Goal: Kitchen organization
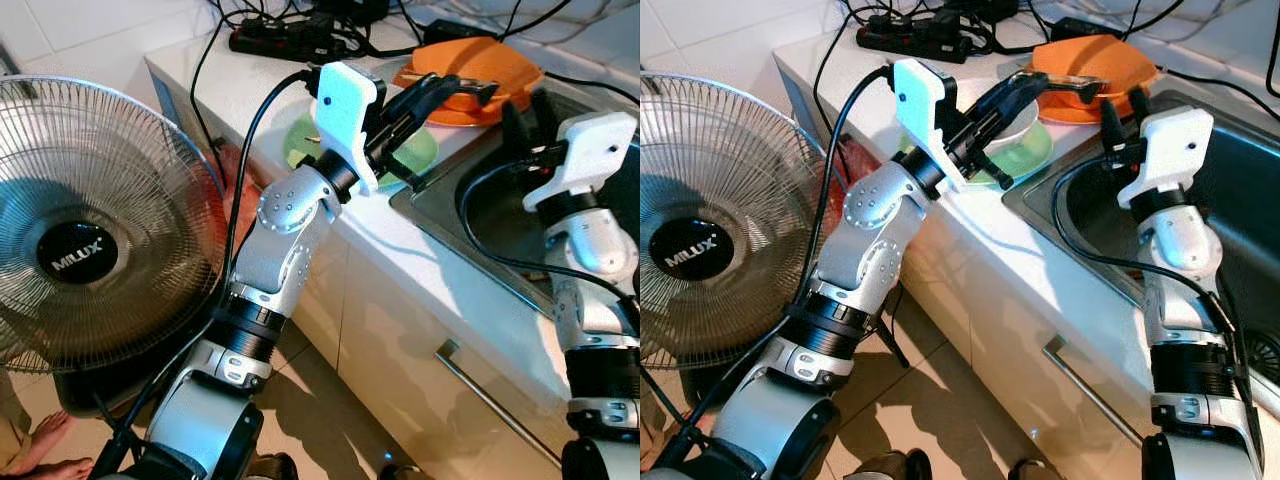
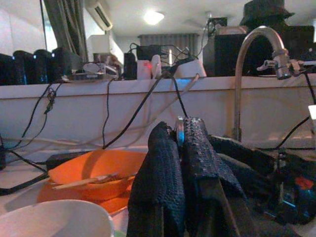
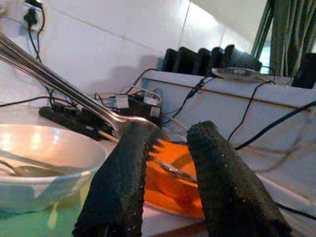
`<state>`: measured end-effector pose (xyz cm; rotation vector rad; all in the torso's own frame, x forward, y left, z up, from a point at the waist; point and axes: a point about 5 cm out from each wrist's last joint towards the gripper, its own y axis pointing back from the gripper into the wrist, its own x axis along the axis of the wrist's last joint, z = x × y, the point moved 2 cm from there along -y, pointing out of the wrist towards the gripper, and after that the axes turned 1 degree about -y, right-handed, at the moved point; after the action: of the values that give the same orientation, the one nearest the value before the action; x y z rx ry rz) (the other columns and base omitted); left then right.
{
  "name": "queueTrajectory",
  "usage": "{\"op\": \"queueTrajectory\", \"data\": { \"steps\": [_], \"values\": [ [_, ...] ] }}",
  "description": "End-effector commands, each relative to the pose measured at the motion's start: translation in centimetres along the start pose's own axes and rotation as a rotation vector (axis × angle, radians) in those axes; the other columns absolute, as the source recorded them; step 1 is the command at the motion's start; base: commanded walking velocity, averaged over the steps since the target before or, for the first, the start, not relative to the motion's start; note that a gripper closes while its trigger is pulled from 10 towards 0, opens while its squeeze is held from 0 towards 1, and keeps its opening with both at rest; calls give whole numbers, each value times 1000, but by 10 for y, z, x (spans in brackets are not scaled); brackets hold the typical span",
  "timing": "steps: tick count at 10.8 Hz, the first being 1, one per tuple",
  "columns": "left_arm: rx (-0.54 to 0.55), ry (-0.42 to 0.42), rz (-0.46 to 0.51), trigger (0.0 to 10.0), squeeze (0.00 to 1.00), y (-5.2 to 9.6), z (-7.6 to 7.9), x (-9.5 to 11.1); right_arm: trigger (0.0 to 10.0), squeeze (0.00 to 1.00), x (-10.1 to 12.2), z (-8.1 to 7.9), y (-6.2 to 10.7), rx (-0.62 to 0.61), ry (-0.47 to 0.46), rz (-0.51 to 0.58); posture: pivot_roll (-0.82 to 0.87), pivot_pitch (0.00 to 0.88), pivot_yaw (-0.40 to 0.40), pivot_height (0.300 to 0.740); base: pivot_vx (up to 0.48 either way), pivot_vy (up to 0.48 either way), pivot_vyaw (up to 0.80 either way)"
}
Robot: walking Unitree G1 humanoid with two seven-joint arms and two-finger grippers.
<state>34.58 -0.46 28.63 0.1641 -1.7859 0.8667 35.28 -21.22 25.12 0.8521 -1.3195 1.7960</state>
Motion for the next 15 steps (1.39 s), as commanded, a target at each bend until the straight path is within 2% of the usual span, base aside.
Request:
{"op": "queueTrajectory", "data": {
  "steps": [1, 2, 3, 4, 5, 6, 12, 15],
  "values": [
    [-19, 5, 18, 10000, 0, 0, 4, 4, 10000, 0, 2, -3, 2, 21, -10, 9, -44, 97, 73, 740, 0, 0, 0],
    [-21, 8, 18, 10000, 0, 0, 4, 4, 10000, 749, 1, -4, 3, 20, -27, 9, -44, 97, 73, 740, 0, 0, 0],
    [-23, 15, 14, 10000, 0, 0, 4, 4, 10000, 1000, 1, -9, 4, 33, -42, 7, -44, 94, 74, 740, 0, 0, 0],
    [-24, 17, 14, 10000, 0, 0, 4, 4, 10000, 1000, 0, -13, 5, 66, -50, 6, -42, 97, 74, 740, 0, 0, 0],
    [-23, 20, 12, 10000, 0, -1, 4, 4, 10000, 533, 0, -16, 6, 73, -35, 5, -44, 101, 73, 740, 0, 0, 0],
    [-23, 21, 9, 10000, 0, -1, 5, 3, 10000, 0, 1, -18, 5, 79, -32, 7, -43, 104, 73, 740, 0, 0, 0],
    [-40, 51, -8, 10000, 0, -2, 12, -3, 10000, 0, 13, -28, -1, 102, -65, 59, -43, 115, 73, 740, 0, 0, 0],
    [-55, 62, -12, 10000, 0, -2, 16, -5, 10000, 0, 16, -40, -2, 142, -94, 70, -44, 116, 74, 740, 0, 0, 0]
  ]
}}
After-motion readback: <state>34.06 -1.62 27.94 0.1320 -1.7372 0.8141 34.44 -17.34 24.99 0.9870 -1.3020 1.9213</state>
